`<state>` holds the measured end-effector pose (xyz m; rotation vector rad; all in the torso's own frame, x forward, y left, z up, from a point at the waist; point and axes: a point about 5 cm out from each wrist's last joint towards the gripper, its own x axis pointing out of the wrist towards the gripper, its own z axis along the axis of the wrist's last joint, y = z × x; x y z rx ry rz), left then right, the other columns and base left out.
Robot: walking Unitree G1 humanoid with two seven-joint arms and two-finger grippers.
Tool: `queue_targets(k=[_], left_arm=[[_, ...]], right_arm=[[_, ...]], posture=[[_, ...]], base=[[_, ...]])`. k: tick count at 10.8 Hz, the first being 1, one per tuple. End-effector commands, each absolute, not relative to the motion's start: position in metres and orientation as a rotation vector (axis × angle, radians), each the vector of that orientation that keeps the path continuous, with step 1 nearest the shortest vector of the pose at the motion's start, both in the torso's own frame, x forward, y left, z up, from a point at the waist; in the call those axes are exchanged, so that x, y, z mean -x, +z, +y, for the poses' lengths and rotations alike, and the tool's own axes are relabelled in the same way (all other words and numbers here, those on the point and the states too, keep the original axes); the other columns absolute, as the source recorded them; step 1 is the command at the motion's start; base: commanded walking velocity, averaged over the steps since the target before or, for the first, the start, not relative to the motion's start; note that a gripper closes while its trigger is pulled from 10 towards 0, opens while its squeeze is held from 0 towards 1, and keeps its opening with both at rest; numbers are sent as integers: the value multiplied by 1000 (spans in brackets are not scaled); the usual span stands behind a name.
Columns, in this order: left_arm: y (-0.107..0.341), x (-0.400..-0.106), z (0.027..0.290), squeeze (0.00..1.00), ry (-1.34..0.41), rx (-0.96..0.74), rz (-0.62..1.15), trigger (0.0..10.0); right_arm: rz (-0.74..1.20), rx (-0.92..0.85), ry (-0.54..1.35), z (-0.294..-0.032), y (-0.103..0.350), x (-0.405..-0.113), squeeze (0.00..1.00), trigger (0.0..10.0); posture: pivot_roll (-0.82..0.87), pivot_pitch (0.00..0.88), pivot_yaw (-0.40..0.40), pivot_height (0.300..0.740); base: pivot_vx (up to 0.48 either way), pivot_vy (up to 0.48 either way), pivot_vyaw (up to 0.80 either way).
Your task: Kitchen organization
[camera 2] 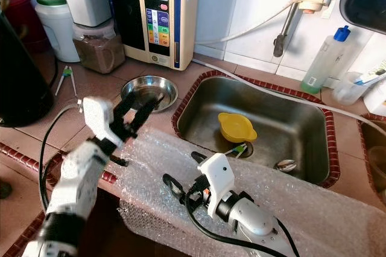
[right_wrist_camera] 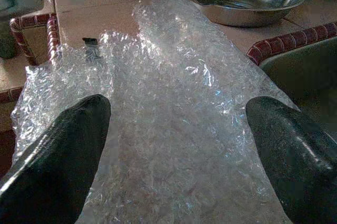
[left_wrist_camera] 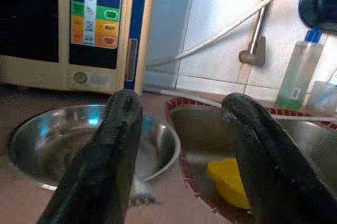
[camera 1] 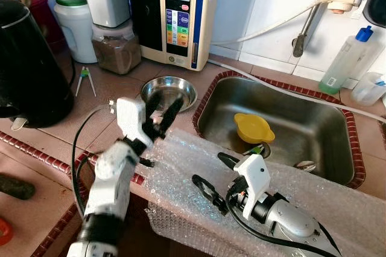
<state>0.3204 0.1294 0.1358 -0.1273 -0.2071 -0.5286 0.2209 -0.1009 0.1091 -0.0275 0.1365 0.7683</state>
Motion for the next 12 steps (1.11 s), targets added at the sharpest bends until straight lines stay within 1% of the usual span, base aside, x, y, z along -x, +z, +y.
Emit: queue_targets(k=[1, 3, 5, 12], left_arm=[[131, -318, 129, 1000, -525, 105, -197, 10000], [122, -313, 121, 1000, -532, 100, -178, 10000], [119, -314, 119, 1000, -522, 85, -176, 10000], [107, -330, 113, 1000, -502, 44, -107, 10000]], right_arm=[[153, 26, 794, -98, 107, -218, 0, 10000], [199, 19, 794, -98, 99, -215, 0, 10000], [233, 15, 769, -97, 91, -214, 0, 10000], [206, 36, 722, -94, 92, -219, 0, 10000]], posture=[[5, 0, -22, 740], [7, 0, -17, 740], [11, 0, -7, 740], [-5, 0, 14, 740]], base=[[0, 0, 0], [0, 0, 0], [0, 0, 0], [0, 0, 0]])
